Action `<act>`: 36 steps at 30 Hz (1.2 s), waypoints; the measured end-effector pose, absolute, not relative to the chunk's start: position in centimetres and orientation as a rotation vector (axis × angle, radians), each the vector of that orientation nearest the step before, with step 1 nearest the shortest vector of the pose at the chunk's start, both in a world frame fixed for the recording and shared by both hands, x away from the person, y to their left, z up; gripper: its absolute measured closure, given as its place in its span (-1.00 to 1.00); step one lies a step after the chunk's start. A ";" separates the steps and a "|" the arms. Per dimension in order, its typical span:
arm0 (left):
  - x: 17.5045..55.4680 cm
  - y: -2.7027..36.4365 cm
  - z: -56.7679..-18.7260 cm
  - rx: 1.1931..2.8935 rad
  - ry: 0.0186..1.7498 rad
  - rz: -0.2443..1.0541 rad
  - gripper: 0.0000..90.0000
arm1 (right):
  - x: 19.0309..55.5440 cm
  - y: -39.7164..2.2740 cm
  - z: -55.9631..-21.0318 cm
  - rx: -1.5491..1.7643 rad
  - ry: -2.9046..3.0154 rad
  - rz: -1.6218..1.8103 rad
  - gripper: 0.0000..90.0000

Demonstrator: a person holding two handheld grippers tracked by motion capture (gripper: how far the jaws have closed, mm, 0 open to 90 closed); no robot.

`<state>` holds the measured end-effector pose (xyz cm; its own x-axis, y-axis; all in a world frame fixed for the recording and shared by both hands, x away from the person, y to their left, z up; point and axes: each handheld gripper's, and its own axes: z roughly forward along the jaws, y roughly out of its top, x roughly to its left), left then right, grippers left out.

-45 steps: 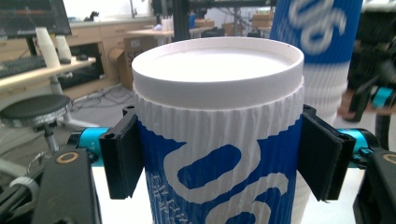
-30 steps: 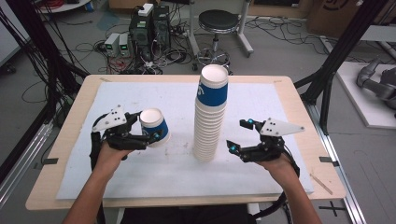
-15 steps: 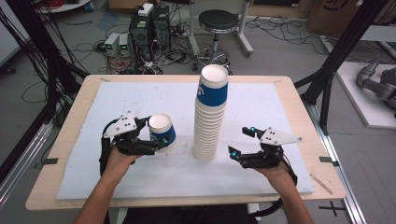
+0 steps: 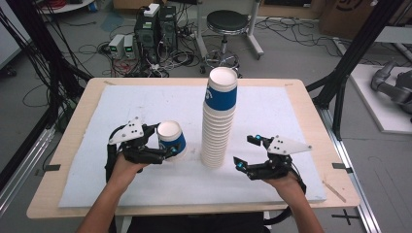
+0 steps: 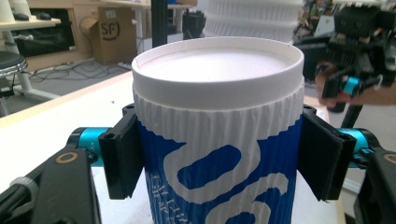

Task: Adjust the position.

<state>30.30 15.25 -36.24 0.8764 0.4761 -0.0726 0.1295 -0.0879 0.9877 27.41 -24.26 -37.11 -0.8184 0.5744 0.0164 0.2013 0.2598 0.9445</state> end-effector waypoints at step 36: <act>27.1 7.9 -35.8 1.665 0.186 0.089 -0.41 | 25.0 -17.1 -37.3 0.425 2.409 1.769 -0.68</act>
